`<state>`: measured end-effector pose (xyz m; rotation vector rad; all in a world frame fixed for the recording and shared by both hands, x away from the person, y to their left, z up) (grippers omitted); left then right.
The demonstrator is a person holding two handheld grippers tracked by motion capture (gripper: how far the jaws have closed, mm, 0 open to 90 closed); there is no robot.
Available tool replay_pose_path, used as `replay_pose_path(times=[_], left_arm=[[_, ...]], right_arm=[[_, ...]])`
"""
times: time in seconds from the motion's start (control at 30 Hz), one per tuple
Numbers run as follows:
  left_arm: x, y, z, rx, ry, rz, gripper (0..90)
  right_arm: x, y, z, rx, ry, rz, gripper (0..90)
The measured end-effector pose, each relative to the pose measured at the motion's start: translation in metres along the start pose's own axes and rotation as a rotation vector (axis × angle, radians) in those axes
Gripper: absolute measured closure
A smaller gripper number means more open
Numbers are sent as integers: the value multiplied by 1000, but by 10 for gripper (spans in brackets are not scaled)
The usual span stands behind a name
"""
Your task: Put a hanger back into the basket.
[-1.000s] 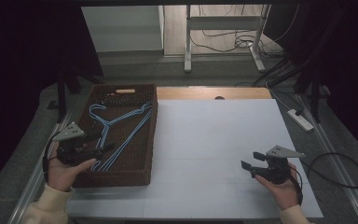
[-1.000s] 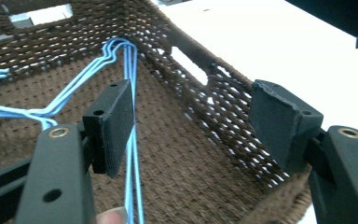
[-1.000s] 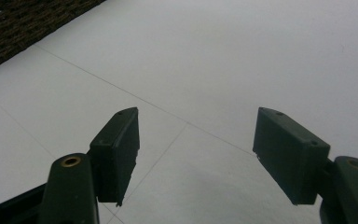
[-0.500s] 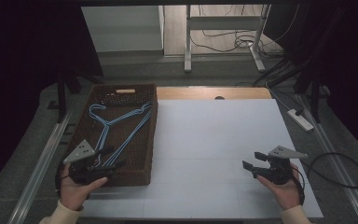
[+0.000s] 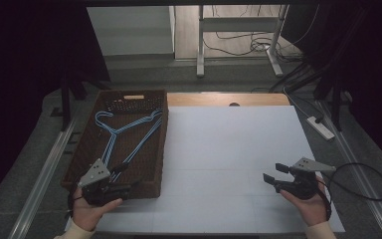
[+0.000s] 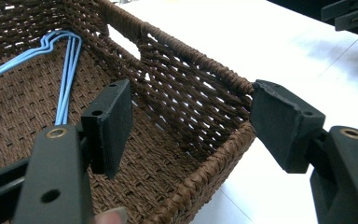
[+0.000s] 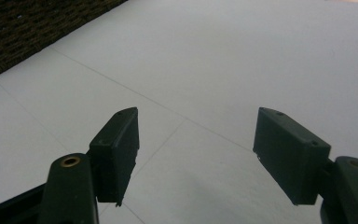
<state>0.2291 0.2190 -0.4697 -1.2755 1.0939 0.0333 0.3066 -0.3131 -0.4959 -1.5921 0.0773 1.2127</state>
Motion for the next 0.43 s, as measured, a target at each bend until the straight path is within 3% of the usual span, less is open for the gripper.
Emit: replay_pose_path(times=[0.43], left_arm=[[-1,0,-1,5,-10,-12,310]], right_arm=[[5,0,1,-20,5,16,315]])
Point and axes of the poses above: each handheld gripper's, and its own axes: x roughly forward along the jaws, y roughly out of its underside, z roughly to its left, the point moved 2 cm from there along x, roughly forward along the jaws, and after that the axes turned 14 degrees about z, right-handed, at the moved point
